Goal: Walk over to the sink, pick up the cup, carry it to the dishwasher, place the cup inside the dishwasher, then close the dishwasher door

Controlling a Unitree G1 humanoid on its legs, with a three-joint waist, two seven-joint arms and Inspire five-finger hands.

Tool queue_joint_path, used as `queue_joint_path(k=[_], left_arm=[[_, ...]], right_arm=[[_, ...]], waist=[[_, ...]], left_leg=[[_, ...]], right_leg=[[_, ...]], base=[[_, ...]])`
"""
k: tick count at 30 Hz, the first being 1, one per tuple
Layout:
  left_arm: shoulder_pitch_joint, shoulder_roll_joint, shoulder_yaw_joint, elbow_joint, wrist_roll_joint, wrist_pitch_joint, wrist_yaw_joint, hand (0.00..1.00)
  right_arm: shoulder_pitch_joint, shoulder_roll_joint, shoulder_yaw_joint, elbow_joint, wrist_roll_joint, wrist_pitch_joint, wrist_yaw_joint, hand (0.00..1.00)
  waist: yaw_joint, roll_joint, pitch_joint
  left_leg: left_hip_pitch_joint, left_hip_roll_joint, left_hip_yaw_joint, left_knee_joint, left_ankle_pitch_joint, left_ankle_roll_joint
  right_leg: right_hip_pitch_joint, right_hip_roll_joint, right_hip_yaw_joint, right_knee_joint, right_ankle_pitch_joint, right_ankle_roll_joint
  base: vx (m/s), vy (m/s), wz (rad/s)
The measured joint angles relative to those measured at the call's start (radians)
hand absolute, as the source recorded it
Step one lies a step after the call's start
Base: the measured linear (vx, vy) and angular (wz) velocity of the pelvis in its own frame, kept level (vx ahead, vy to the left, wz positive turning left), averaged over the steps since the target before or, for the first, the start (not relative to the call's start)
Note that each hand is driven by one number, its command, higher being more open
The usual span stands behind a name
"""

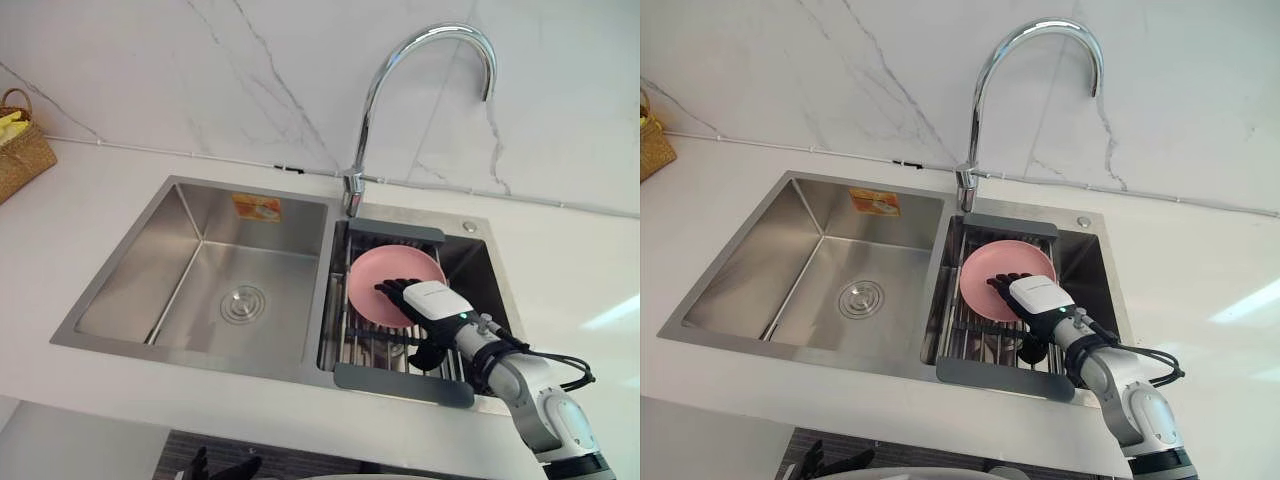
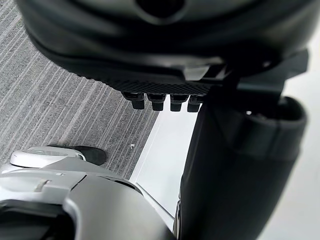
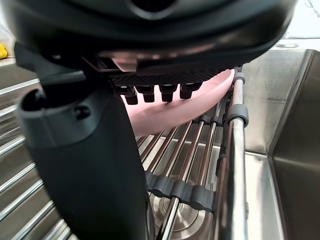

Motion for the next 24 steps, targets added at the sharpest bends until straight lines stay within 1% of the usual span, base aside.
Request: queue_joint_path(k=[5, 6, 8, 10, 11, 13, 18, 22, 24], left_arm=[[-0.002, 0.001, -0.005, 0.0, 0.0, 0.004, 0.0, 1.0], [-0.002, 0.001, -0.009, 0.0, 0.0, 0.005, 0.0, 1.0], [-0.003, 0.002, -0.009, 0.0, 0.0, 0.006, 0.0, 1.0], [-0.005, 0.002, -0.01, 0.0, 0.0, 0.011, 0.0, 1.0], [-0.006, 0.002, -0.01, 0.0, 0.0, 0.012, 0.0, 1.0], [-0.006, 0.004, -0.01, 0.002, 0.0, 0.012, 0.001, 1.0], [-0.011, 0.006, -0.018, 0.002, 0.0, 0.011, 0.001, 1.0], [-0.011, 0.004, -0.017, 0.002, 0.0, 0.009, 0.002, 1.0], [-0.011, 0.003, -0.017, 0.002, -0.001, 0.007, 0.003, 1.0]], right_arm=[[-0.01, 0.002, 0.023, 0.033, -0.009, 0.022, -0.048, 1.0], [-0.011, 0.003, 0.024, 0.04, -0.009, 0.026, -0.06, 0.0], [-0.019, 0.008, 0.029, 0.057, -0.01, 0.028, -0.082, 0.0], [-0.028, 0.008, 0.042, 0.067, -0.044, 0.027, -0.124, 0.0], [-0.029, 0.008, 0.046, 0.069, -0.051, 0.025, -0.13, 0.0], [-0.013, 0.002, 0.066, 0.072, -0.078, -0.002, -0.2, 0.0], [-0.016, 0.032, 0.064, 0.128, -0.086, 0.011, -0.316, 0.0], [-0.016, 0.043, 0.057, 0.148, -0.085, 0.0, -0.369, 0.0], [-0.015, 0.043, 0.057, 0.154, -0.086, -0.019, -0.394, 0.0]], waist=[[0.001, 0.0, 0.0], [0.002, 0.0, 0.0], [0.001, 0.0, 0.0], [0.001, 0.0, 0.0], [0.001, 0.0, 0.0], [-0.005, 0.001, 0.0], [-0.001, 0.003, 0.001], [0.0, 0.005, 0.003], [0.0, 0.008, 0.005]], left_leg=[[-0.001, 0.0, -0.007, -0.001, 0.005, -0.001], [-0.001, 0.0, -0.009, -0.004, 0.007, -0.001], [-0.001, 0.0, -0.011, -0.009, 0.012, -0.002], [-0.001, 0.0, -0.013, -0.017, 0.02, -0.003], [0.0, 0.0, -0.013, -0.019, 0.022, -0.004], [-0.001, 0.0, -0.012, -0.026, 0.03, -0.006], [-0.009, 0.002, -0.013, -0.04, 0.048, -0.011], [-0.019, 0.006, -0.013, -0.045, 0.058, -0.017], [-0.019, 0.009, -0.013, -0.045, 0.06, -0.019]], right_leg=[[0.003, 0.0, -0.007, -0.004, 0.0, 0.0], [0.002, 0.0, -0.009, -0.004, 0.0, 0.0], [0.002, 0.0, -0.01, -0.004, 0.001, 0.0], [0.001, 0.0, -0.013, -0.004, 0.002, 0.0], [0.001, 0.0, -0.013, -0.004, 0.003, 0.0], [-0.003, 0.001, -0.011, -0.005, 0.007, 0.001], [-0.016, 0.002, -0.012, -0.005, 0.012, 0.0], [-0.03, 0.002, -0.011, -0.005, 0.017, -0.004], [-0.031, 0.005, -0.011, -0.005, 0.019, -0.006]], base=[[0.0, 0.0, 0.03], [0.0, 0.0, 0.05], [0.0, 0.0, 0.04], [-0.02, -0.004, 0.01], [-0.06, -0.013, 0.0], [-0.07, -0.013, -0.03], [-0.09, -0.021, 0.01], [-0.04, -0.013, 0.0], [0.0, 0.0, 0.0]])
